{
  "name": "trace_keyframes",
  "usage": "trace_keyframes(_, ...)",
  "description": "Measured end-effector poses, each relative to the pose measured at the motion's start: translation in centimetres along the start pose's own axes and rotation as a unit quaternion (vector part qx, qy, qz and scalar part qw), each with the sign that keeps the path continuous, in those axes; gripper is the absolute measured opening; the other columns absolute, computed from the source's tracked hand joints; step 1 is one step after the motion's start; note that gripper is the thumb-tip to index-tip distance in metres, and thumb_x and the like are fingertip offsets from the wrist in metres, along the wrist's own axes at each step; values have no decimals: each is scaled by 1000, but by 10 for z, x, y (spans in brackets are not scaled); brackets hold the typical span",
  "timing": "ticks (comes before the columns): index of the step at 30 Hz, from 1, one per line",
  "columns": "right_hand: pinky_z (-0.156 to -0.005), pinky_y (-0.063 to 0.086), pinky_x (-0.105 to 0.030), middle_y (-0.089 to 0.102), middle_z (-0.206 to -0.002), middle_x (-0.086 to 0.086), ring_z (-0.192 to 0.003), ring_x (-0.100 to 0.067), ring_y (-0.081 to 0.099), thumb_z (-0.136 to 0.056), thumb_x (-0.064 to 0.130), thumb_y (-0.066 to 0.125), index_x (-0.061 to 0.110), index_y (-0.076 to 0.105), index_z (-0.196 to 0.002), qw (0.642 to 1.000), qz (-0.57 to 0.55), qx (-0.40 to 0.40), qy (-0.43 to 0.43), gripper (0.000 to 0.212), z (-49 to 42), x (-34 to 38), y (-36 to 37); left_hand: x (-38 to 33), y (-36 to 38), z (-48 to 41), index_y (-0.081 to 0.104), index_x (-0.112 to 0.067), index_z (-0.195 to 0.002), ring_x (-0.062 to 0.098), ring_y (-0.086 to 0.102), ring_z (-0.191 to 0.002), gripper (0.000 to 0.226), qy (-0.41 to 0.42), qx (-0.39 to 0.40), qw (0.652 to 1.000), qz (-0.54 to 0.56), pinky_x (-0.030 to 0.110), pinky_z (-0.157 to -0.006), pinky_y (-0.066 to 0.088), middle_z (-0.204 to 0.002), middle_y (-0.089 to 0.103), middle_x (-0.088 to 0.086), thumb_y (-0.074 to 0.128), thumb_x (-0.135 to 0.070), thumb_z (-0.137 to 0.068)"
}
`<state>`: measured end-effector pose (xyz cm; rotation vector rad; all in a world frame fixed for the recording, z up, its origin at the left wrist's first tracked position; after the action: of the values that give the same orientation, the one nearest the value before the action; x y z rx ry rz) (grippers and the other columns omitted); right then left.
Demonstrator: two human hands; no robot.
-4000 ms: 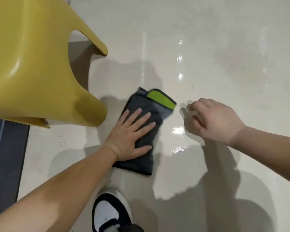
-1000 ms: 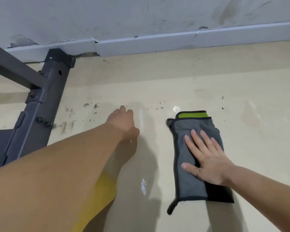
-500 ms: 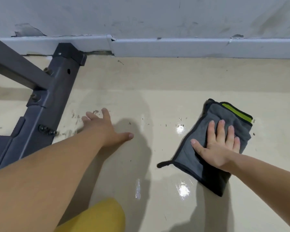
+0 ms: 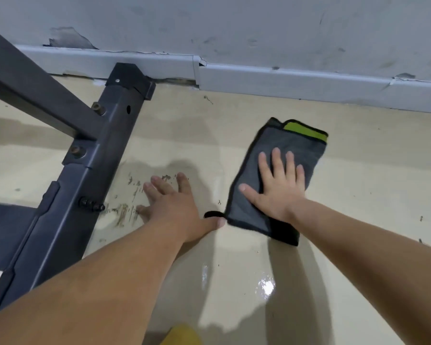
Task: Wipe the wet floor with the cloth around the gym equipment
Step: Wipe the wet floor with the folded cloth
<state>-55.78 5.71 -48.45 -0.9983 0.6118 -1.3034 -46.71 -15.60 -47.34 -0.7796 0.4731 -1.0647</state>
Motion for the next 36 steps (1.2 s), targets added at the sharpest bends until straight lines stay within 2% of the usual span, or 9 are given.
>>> trace_keyframes(4, -123, -15, -50, -32, -165, 4, -147, -23, -40, -93, 76, 12, 36, -18, -159, 954, 111, 36, -278, 83, 53, 31, 33, 2, 1, -1, -29, -20, -158, 56, -21, -152, 140, -1, 9, 1000, 8, 75, -117, 20, -163, -27, 35, 57, -88, -72)
trace_keyframes(8, -120, -25, -37, -33, -163, 12, -147, -13, -39, -83, 91, 25, 48, -16, -156, 898, 184, 106, -385, 94, 39, -4, 12, 0, 0, -1, -30, -18, -158, 56, -21, -152, 147, -3, 11, 1000, 2, 75, -116, 20, -162, -28, 36, 56, -95, -67)
trace_keyframes(11, -122, -20, -40, -33, -163, 13, -148, -13, -37, -64, 102, 18, 55, -20, -151, 936, 167, 98, -296, 106, -5, -8, -14, -1, -3, 1, -31, -15, -157, 58, -21, -151, 146, 2, 15, 1000, 5, 75, -117, 20, -161, -27, 38, 56, -93, -70)
trace_keyframes(14, -125, -11, -43, -28, -166, 8, -153, -18, -27, -63, 102, 21, 49, -17, -155, 996, 65, 40, -44, 113, -38, -29, -38, -1, -2, 1, -31, -14, -157, 59, -21, -151, 146, 5, 15, 1000, -2, 76, -117, 21, -160, -28, 39, 54, -95, -70)
trace_keyframes(19, -124, -7, -53, -25, -168, -9, -154, -36, -19, -76, 96, 8, 34, -16, -160, 975, -66, -25, 211, 108, -33, -34, -33, -2, -3, -1, -32, -12, -156, 60, -19, -150, 146, 8, 14, 1000, -17, 76, -115, 24, -160, -26, 40, 50, -97, -70)
trace_keyframes(22, -123, -11, -55, -24, -167, -12, -153, -40, -22, -83, 89, 8, 30, -14, -161, 980, -63, -59, 180, 100, -22, 1, -15, -1, -3, -1, -31, -13, -157, 59, -19, -151, 146, 6, 10, 1000, -8, 76, -115, 25, -161, -26, 39, 53, -95, -70)
trace_keyframes(28, -125, -13, -46, -30, -166, 3, -151, -22, -32, -80, 93, 13, 46, -18, -157, 990, 76, 0, -116, 95, 13, 12, 4, 0, -6, -1, -28, -17, -159, 57, -20, -151, 149, 7, 12, 1000, 6, 76, -115, 23, -162, -28, 36, 63, -91, -67)
trace_keyframes(30, -125, -12, -44, -33, -165, 6, -151, -19, -32, -76, 96, 11, 48, -19, -155, 992, 83, 10, -91, 98, 23, -22, 1, 3, -6, -2, -29, -19, -158, 58, -20, -151, 149, 1, 8, 1000, -2, 75, -116, 23, -163, -27, 35, 60, -94, -66)
trace_keyframes(36, -125, -8, -50, -31, -166, -4, -153, -30, -26, -74, 97, 4, 41, -22, -157, 985, -26, 2, 173, 103, 89, -123, 21, -2, -8, 1, -26, -16, -160, 59, -13, -152, 153, -10, -20, 999, -42, 67, -122, 14, -163, -17, 40, 54, -101, -61)
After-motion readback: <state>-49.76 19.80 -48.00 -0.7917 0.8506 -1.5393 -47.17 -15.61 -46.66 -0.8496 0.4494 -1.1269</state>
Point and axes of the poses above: each hand's wrist, its own z-axis away from the middle knuckle, its own y-axis out of the palm, x = y × z, the point moved 6 cm from there along -z, towards the middle knuckle
